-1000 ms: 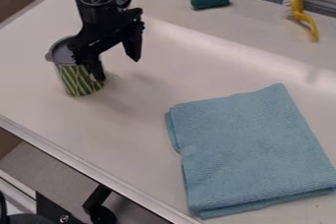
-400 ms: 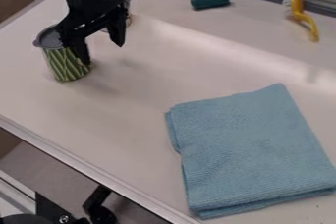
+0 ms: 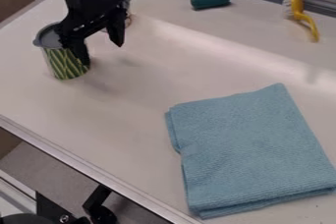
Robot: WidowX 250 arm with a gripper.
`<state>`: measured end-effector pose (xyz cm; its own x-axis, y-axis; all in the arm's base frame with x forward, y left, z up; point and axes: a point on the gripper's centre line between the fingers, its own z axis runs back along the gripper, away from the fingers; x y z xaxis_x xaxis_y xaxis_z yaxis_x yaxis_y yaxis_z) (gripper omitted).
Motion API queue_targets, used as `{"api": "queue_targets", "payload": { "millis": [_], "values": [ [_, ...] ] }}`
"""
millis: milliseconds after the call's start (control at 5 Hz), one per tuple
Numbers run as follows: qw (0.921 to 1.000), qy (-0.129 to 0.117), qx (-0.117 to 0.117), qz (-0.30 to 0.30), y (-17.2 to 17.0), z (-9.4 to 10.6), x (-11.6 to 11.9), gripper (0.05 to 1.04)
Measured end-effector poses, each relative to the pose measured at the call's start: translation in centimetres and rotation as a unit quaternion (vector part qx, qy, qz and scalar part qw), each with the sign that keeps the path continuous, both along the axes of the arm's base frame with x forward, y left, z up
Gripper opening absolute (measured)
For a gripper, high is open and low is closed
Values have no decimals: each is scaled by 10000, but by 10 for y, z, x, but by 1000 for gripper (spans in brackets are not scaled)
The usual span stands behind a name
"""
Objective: Push the can on the left bottom side of the table
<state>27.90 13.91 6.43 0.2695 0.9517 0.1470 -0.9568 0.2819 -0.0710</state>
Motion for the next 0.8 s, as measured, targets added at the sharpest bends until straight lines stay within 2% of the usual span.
{"api": "queue_targets", "payload": {
  "millis": [200,400,600,800],
  "values": [
    [9995,40,-233,-202,-20,-5,0,997],
    [9977,-341,-82,-588,-51,7,-3,997],
    [9963,-181,-47,-838,-69,16,2,997],
    [9866,71,241,-1611,-89,21,20,997]
  ]
}}
